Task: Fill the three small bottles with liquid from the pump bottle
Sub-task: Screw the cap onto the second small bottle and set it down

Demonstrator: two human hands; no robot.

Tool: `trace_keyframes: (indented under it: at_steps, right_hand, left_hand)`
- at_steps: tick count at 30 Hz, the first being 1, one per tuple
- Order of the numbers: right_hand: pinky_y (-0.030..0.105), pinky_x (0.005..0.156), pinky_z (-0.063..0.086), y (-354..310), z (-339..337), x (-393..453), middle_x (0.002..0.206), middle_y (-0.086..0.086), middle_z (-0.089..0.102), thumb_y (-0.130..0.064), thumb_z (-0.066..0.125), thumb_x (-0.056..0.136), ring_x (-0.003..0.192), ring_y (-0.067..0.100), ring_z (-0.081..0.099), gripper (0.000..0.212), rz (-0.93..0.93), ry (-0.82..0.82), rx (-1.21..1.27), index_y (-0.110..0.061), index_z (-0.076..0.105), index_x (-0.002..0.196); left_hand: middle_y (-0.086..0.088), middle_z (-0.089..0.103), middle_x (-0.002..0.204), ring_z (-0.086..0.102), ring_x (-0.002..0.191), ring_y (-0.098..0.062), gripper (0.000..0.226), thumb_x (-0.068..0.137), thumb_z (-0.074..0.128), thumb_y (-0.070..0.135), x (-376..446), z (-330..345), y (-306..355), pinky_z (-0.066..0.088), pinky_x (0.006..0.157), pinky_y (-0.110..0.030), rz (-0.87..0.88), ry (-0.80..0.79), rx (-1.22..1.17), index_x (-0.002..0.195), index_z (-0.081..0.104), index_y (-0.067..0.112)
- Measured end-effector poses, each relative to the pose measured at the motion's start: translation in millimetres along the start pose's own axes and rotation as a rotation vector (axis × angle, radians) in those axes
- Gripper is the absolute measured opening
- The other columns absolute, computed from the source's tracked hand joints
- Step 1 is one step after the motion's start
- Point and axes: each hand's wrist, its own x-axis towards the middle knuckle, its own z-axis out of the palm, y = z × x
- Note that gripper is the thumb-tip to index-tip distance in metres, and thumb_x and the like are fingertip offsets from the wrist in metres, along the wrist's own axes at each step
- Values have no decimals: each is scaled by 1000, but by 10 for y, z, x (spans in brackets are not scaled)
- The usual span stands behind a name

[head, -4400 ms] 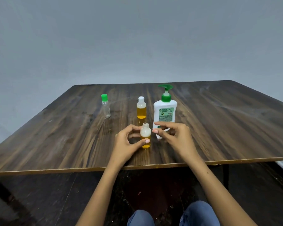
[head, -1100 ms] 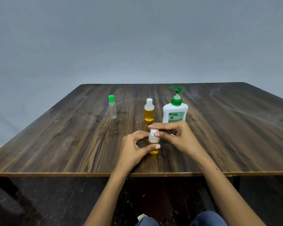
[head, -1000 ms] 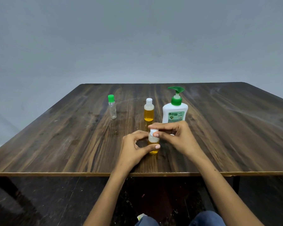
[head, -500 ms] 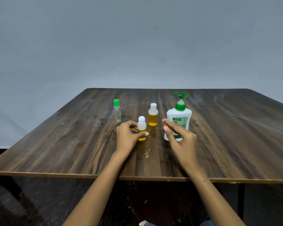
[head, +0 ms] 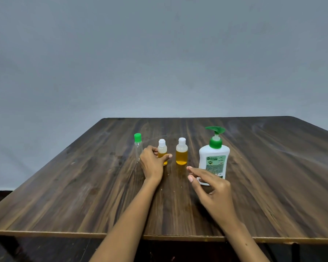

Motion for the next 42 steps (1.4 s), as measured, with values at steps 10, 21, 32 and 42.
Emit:
trace_keyframes:
  at_steps: [10,21,32,42]
  right_hand:
    - [24,74,55,5,-7,-10,103,-11,71,-21,66,85,94,0,65,24,45,0,-1,-12,73,106]
    - [14,82,49,-124,136,16,109,-15,68,-27,64,85,103,-5,61,28,10,-109,-51,-18,72,110]
    - [15,81,50,-156,284,35,108,-24,67,-42,56,86,100,-7,61,29,-11,-205,-63,-24,76,97]
    - [14,81,50,-181,-16,3,107,-23,67,-41,57,86,100,-7,62,29,3,-229,-77,-23,77,97]
  left_hand:
    - [-5,63,76,60,72,-18,47,55,94,31,-17,-89,3,55,68,-39,17,-3,-34,80,62,8]
    - [-10,67,92,64,87,-22,53,59,93,30,113,-762,-182,50,76,-28,-16,120,-12,96,67,3]
    - [-12,68,114,64,104,-24,55,76,84,25,437,-546,-327,48,83,-25,-115,-43,94,121,61,3]
    - [-7,70,84,69,76,-21,29,77,81,5,94,-818,-293,55,67,-16,-29,-173,-115,96,62,17]
